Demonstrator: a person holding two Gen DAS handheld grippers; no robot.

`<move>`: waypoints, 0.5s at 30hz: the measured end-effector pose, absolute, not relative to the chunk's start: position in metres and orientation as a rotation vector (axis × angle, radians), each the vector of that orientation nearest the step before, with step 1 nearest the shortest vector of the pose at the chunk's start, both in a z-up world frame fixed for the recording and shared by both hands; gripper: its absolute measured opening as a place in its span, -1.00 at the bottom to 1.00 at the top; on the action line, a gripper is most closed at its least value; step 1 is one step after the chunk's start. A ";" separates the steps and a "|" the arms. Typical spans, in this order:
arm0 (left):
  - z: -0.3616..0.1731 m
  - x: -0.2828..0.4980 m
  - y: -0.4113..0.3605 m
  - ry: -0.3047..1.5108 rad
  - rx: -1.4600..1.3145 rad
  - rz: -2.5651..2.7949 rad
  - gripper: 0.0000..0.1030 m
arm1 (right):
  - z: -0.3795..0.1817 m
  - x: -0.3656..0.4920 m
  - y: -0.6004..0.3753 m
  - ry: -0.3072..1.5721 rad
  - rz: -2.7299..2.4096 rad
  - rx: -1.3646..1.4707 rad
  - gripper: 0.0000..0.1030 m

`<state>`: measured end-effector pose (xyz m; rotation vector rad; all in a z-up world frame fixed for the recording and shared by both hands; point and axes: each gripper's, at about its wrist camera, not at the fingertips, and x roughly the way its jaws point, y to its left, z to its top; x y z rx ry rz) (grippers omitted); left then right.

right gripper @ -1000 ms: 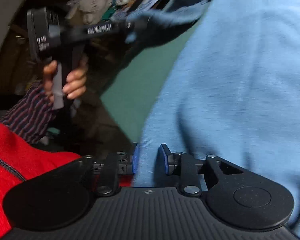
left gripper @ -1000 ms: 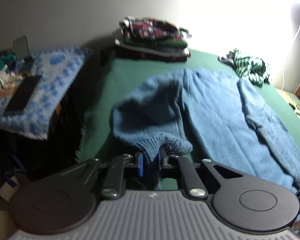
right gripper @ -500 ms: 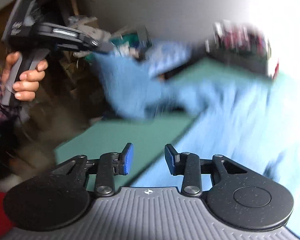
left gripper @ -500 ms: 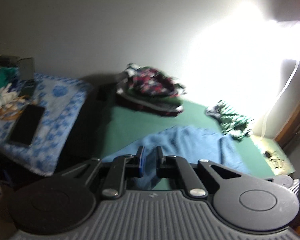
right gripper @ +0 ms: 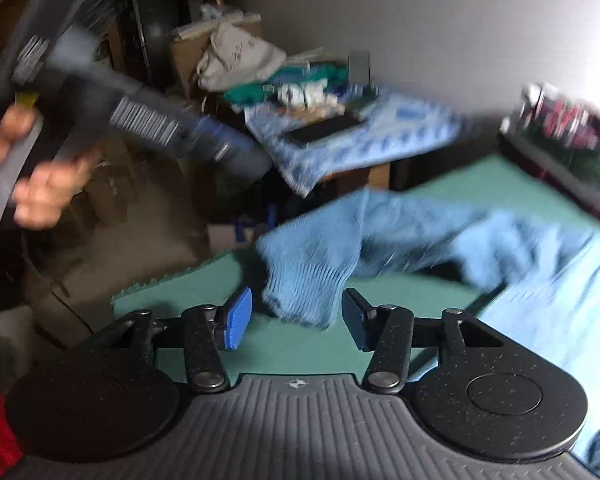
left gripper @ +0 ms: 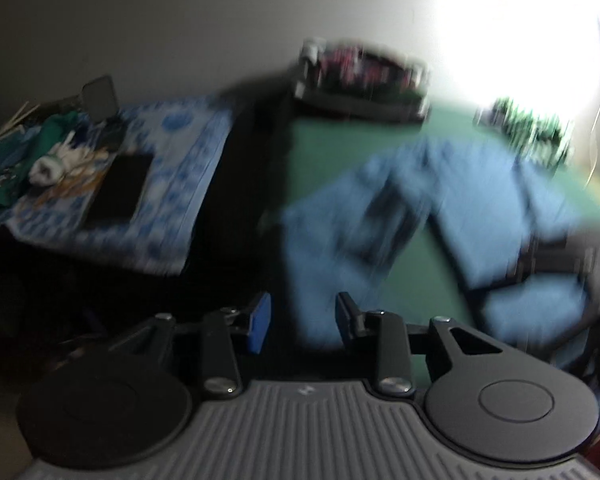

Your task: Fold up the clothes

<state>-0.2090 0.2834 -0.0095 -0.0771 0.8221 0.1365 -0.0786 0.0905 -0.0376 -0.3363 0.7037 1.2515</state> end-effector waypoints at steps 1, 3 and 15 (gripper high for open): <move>-0.018 -0.213 0.279 0.842 -0.052 0.142 -0.25 | -0.042 -0.073 0.096 0.745 1.232 -0.306 0.03; -0.032 -0.219 0.270 0.864 -0.003 0.154 0.08 | -0.051 -0.061 0.105 0.828 1.186 -0.237 0.02; -0.065 -0.201 0.234 0.789 0.164 0.171 0.19 | -0.068 -0.044 0.120 0.913 1.134 -0.140 -0.89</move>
